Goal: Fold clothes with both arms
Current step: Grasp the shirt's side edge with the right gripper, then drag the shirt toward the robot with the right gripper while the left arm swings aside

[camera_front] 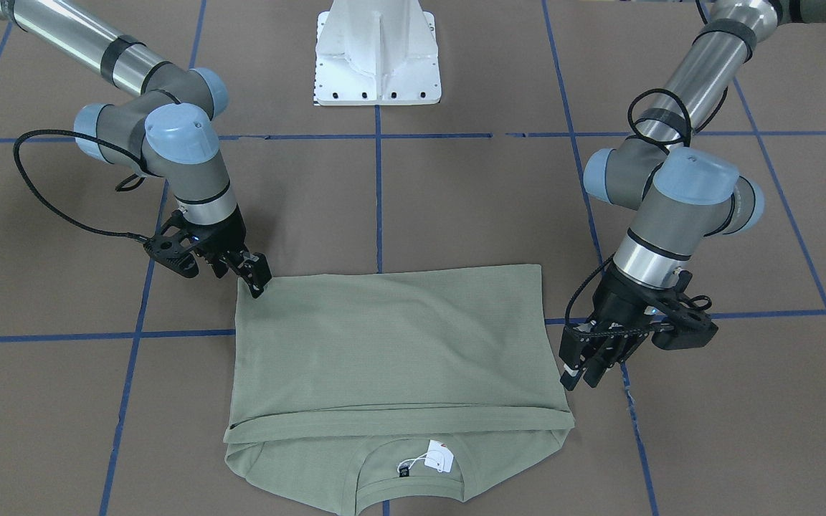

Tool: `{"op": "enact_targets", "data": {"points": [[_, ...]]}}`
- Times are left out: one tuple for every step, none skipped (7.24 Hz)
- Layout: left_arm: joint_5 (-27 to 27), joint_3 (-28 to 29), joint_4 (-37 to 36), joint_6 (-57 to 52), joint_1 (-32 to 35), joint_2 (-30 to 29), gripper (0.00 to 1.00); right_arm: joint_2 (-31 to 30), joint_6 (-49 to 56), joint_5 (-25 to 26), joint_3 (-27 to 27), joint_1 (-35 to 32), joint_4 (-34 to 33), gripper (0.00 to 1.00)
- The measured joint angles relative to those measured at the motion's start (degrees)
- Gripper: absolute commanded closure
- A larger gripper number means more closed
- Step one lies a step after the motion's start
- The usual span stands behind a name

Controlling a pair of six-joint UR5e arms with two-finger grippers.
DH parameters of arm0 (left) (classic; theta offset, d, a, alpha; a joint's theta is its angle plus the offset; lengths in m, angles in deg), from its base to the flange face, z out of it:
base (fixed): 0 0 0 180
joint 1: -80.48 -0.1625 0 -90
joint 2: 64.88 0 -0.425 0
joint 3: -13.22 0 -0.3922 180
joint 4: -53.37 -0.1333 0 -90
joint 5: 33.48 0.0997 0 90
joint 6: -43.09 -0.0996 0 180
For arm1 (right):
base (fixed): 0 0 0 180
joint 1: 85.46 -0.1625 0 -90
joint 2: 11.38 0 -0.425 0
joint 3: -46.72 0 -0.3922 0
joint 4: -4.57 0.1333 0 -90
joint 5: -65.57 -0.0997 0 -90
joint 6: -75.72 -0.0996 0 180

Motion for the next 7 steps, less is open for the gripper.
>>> {"op": "enact_targets", "data": {"points": [[0.0,0.0,0.0,0.0,0.0,0.0,0.50,0.4,-0.1,0.0,-0.4,-0.1,-0.1,1.00],[0.1,0.0,0.0,0.0,0.0,0.0,0.50,0.8,-0.1,0.0,-0.7,-0.2,0.0,1.00],[0.1,0.0,0.0,0.0,0.0,0.1,0.50,1.1,0.0,0.0,-0.9,-0.2,0.0,1.00],[0.1,0.0,0.1,0.0,0.0,0.1,0.50,1.2,0.0,-0.3,-0.7,-0.1,0.1,1.00],[0.1,0.0,0.1,0.0,0.0,0.1,0.50,1.3,0.1,-0.5,-0.3,0.1,0.0,1.00],[0.1,0.0,0.1,0.0,0.0,0.1,0.50,1.2,0.1,-0.6,0.4,0.0,0.0,1.00],[0.1,0.0,0.1,0.0,0.0,0.1,0.50,1.1,0.1,-0.7,1.1,0.0,-0.1,1.00]]}}
